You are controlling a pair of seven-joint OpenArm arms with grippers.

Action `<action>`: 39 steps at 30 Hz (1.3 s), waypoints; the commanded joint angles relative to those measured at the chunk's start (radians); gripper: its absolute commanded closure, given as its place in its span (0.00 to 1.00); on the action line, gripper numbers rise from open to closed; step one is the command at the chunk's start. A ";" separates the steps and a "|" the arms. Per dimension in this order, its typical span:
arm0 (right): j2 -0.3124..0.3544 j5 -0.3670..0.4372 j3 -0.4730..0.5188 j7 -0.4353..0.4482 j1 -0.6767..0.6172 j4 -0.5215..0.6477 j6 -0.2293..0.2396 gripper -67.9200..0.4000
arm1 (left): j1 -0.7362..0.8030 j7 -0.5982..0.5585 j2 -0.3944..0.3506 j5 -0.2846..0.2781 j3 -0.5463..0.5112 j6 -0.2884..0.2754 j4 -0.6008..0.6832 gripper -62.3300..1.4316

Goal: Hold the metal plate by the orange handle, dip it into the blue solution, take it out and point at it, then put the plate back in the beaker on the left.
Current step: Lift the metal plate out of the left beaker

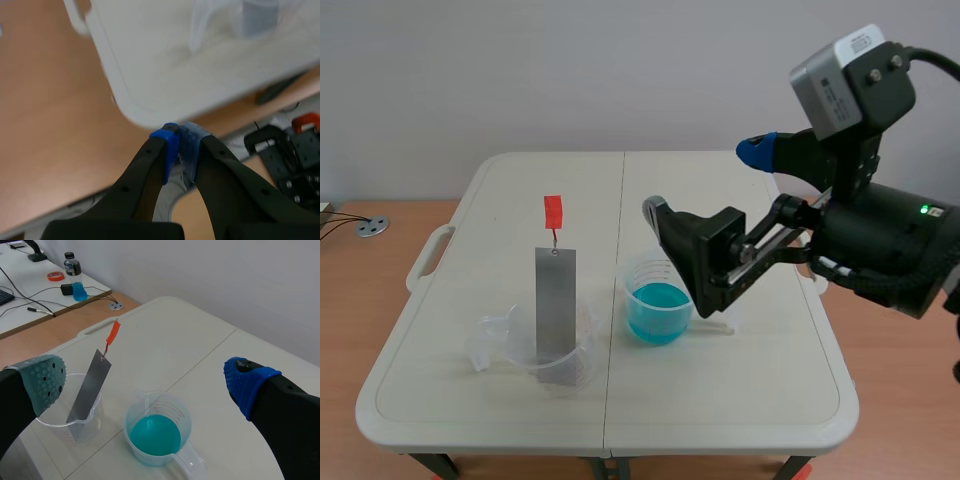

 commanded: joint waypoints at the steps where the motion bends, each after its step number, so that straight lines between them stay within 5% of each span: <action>1: -0.021 0.008 -0.006 -0.003 0.036 -0.016 0.000 0.02 | -0.011 -0.013 0.008 -0.005 0.015 0.000 -0.043 0.93; 10: -0.159 0.012 -0.095 -0.121 0.215 -0.154 0.000 0.02 | -0.101 -0.018 0.009 0.015 0.161 -0.056 -0.312 0.93; 24: -0.333 0.011 -0.192 -0.237 0.455 -0.468 0.000 0.02 | -0.401 0.024 0.079 0.092 0.426 -0.055 -0.628 0.93; 39: -0.473 0.011 -0.253 -0.283 0.581 -0.694 0.053 0.02 | -0.455 0.039 0.103 0.100 0.485 -0.055 -0.712 0.93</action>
